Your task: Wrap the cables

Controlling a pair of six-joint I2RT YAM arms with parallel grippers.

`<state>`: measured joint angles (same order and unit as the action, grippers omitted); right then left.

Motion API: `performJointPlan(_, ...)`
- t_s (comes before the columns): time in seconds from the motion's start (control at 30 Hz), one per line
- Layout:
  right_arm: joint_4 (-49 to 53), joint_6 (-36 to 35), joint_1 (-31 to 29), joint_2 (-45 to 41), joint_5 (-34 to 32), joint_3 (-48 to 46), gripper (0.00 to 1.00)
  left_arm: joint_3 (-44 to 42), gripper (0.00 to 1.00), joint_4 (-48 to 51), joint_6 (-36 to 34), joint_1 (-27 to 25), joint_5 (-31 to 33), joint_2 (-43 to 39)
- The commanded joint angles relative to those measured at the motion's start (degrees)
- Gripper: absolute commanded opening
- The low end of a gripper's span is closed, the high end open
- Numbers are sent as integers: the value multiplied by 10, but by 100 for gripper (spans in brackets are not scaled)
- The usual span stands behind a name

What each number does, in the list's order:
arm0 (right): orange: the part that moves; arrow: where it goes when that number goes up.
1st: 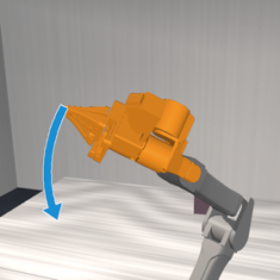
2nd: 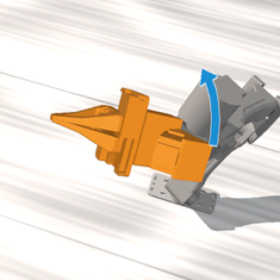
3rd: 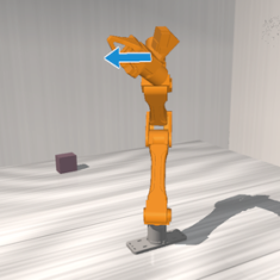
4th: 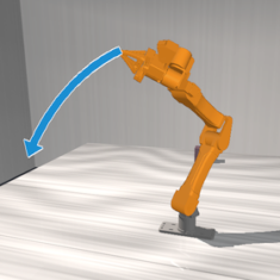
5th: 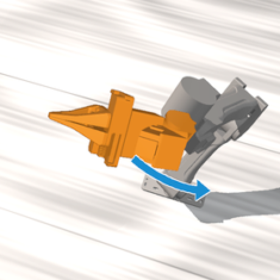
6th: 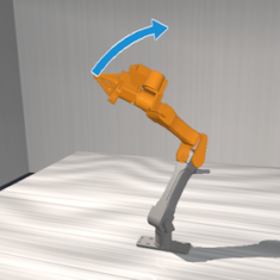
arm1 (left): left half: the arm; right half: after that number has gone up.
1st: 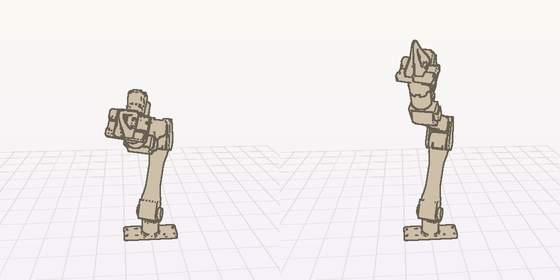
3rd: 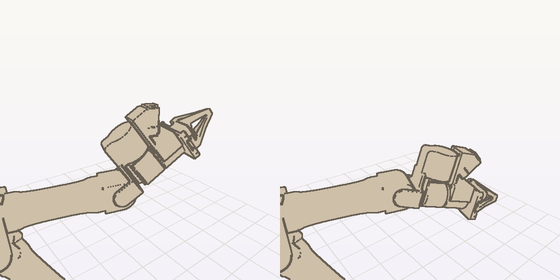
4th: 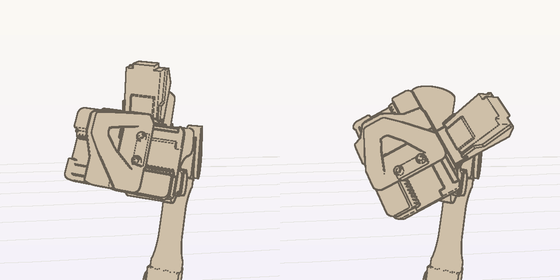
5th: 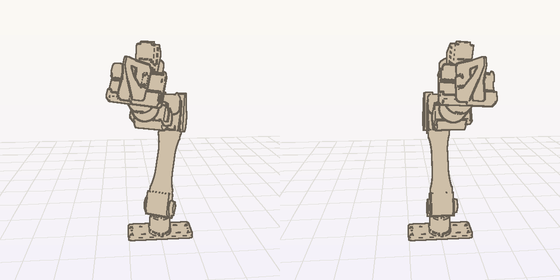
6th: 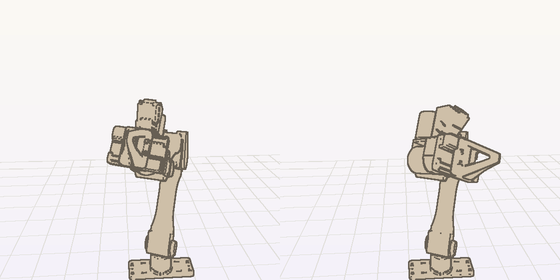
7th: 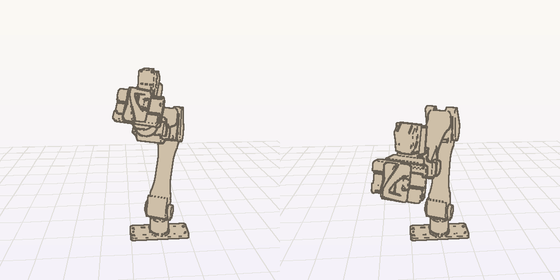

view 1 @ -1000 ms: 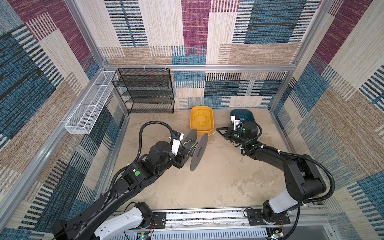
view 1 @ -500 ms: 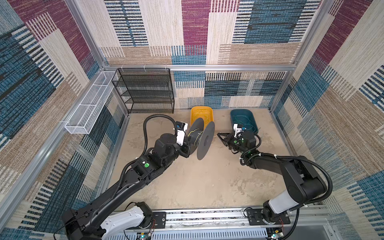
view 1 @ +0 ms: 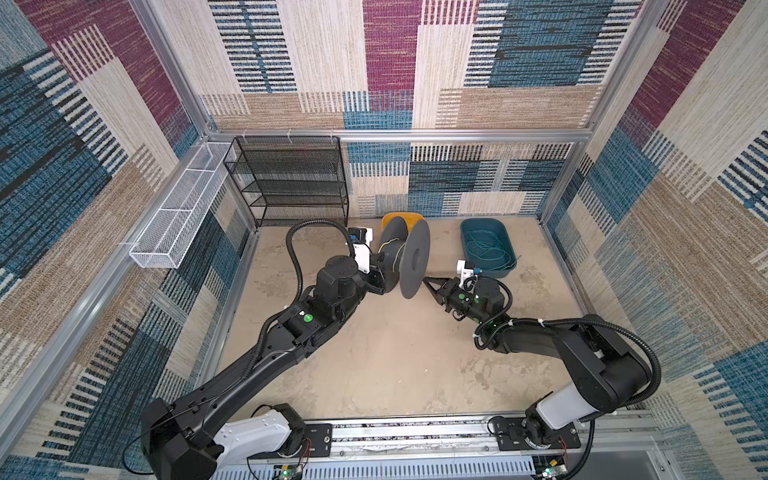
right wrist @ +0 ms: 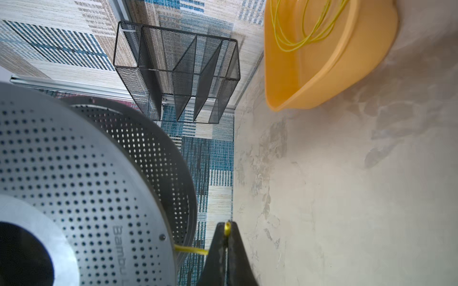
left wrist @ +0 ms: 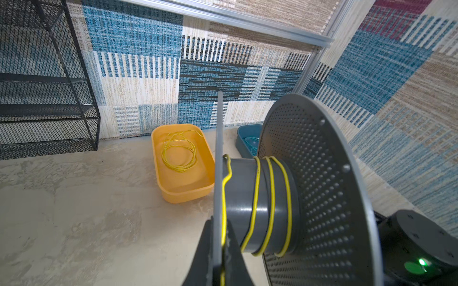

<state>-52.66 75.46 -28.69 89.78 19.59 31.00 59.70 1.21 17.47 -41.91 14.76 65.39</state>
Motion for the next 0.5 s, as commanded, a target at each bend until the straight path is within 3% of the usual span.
performJointPlan(0.0,-34,36,-19,12,4,7,0,-3,0,-146,45,2,37,5)
performJointPlan(0.47,-119,116,-82,74,10,34,0,-19,0,-194,66,1,121,33)
